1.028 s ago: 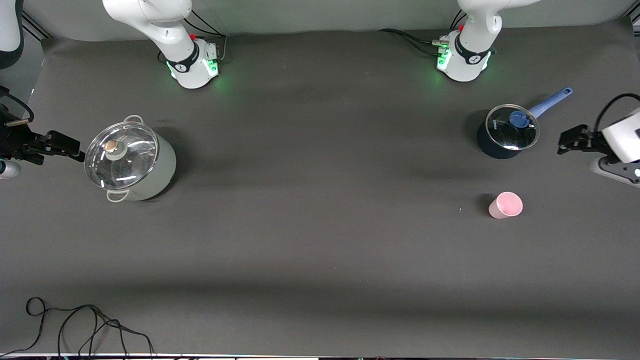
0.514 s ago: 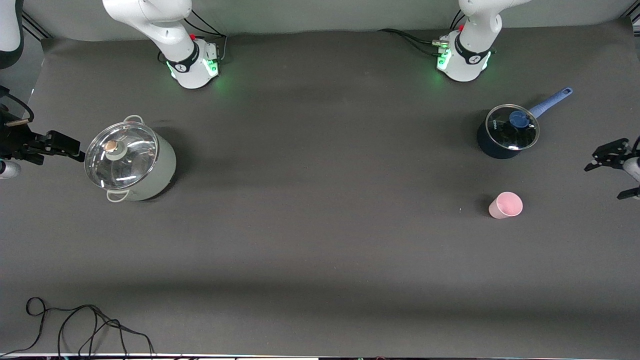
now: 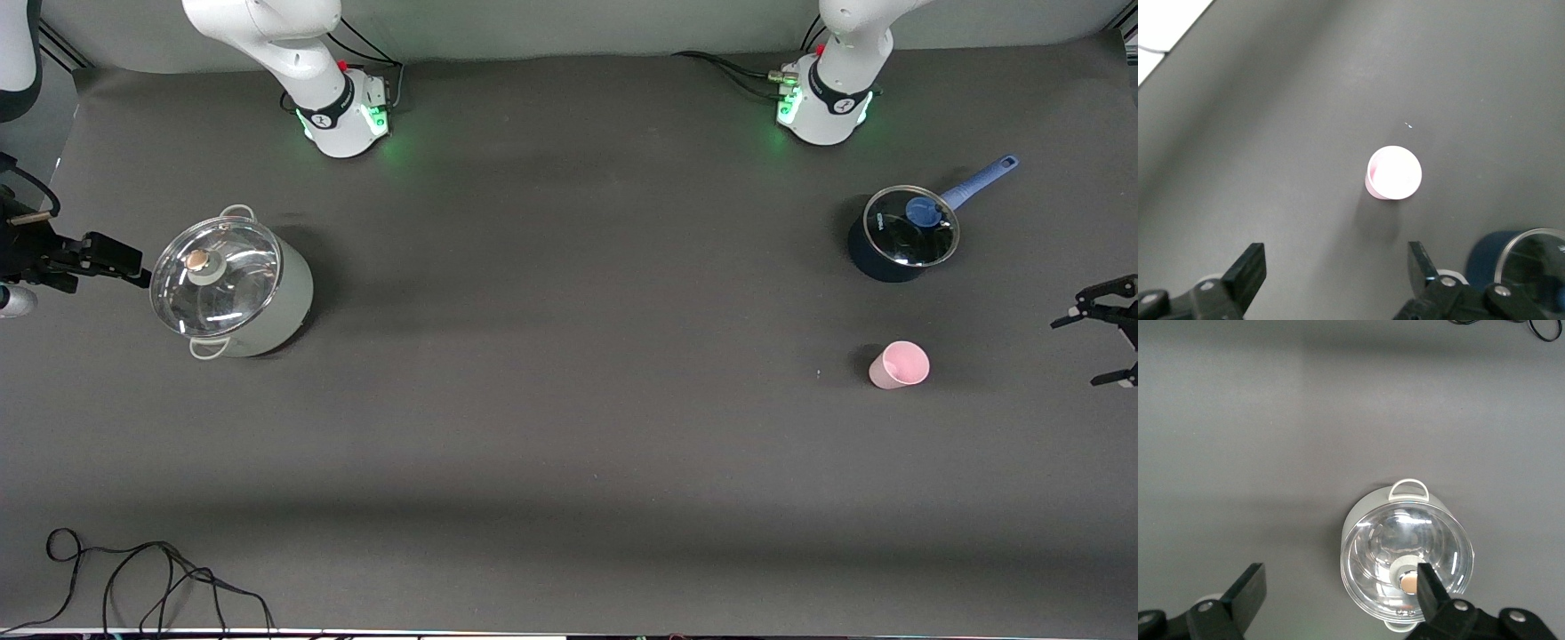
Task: Transfer pink cup from left to right arm
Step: 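Lower the left gripper beside the pink cup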
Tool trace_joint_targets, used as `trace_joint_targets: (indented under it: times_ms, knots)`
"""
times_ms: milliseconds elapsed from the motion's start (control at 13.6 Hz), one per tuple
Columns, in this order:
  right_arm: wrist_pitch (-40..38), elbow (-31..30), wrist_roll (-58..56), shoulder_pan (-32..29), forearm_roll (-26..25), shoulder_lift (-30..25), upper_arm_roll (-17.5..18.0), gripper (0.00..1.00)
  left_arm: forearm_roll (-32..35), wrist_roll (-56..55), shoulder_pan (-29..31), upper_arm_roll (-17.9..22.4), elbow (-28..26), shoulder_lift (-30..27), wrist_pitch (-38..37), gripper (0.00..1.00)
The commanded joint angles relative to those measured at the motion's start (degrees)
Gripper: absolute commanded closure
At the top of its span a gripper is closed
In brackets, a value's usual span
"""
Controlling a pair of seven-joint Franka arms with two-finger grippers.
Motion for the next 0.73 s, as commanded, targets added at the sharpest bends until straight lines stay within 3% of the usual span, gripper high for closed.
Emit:
trace_joint_targets:
  times_ms: [0,367,661]
  knots:
    - [-0.75,-0.28,1.18,0.30,-0.21,-0.92,-0.12,0.00,-6.01,10.45,2.03,-0.54,0.91,3.25,0.34,0.02]
    - [-0.75,-0.36,1.09,0.30,-0.12,-0.92,-0.12,0.00,-15.42,28.82,6.25,-0.63,0.91,10.63,-0.71,0.02]
    - [-0.75,-0.28,1.09,0.30,-0.12,-0.92,-0.12,0.00,-20.52,37.27,8.27,-0.80,0.99,14.68,-3.51,0.02]
